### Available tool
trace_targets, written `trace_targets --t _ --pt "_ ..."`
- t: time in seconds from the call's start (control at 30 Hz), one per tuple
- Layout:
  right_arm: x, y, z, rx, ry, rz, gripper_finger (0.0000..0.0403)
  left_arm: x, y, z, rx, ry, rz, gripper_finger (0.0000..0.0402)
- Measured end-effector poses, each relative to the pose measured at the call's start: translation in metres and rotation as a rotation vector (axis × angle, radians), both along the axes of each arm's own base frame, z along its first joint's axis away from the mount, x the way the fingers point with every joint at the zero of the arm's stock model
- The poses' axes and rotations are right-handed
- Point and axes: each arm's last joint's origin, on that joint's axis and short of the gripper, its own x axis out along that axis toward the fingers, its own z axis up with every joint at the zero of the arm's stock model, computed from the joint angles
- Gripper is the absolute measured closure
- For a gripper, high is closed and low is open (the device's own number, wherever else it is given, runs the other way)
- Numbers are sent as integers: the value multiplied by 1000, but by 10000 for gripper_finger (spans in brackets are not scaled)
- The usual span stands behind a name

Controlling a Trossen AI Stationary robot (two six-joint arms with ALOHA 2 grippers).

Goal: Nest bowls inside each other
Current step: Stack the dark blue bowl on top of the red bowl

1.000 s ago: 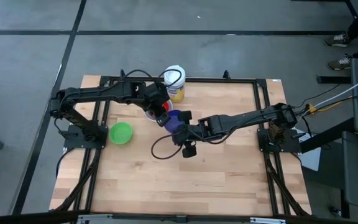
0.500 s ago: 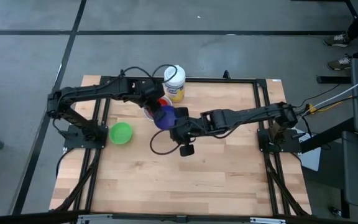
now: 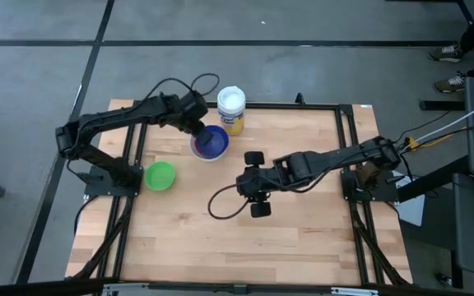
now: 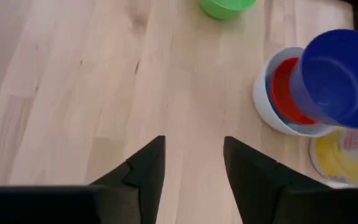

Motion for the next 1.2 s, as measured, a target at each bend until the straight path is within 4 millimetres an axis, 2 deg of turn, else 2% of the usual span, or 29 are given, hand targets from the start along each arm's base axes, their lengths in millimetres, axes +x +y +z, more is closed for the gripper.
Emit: trace_targets --t 0.1,0.27,0.5,0.63,0.83,1.07,1.2 --pt "-5 -2 5 9 -9 -20 251 -5 16 -10 -17 -56 22 400" --pt "-29 -9 16 40 -33 -62 273 -20 33 -27 -53 -52 44 400" --pt "-67 -21 36 104 -191 -151 281 -32 41 -42 -73 -30 43 400" --pt "-80 -26 41 110 -228 -212 274 -33 40 -55 -75 -36 46 400" --pt "-83 -28 46 94 -256 -243 260 -36 36 -78 -96 -43 76 400" --pt "-82 -28 47 87 -275 -254 261 -33 39 -81 -55 -87 81 399" --pt "-82 -28 47 88 -273 -246 266 -34 38 -81 -29 -63 35 375"
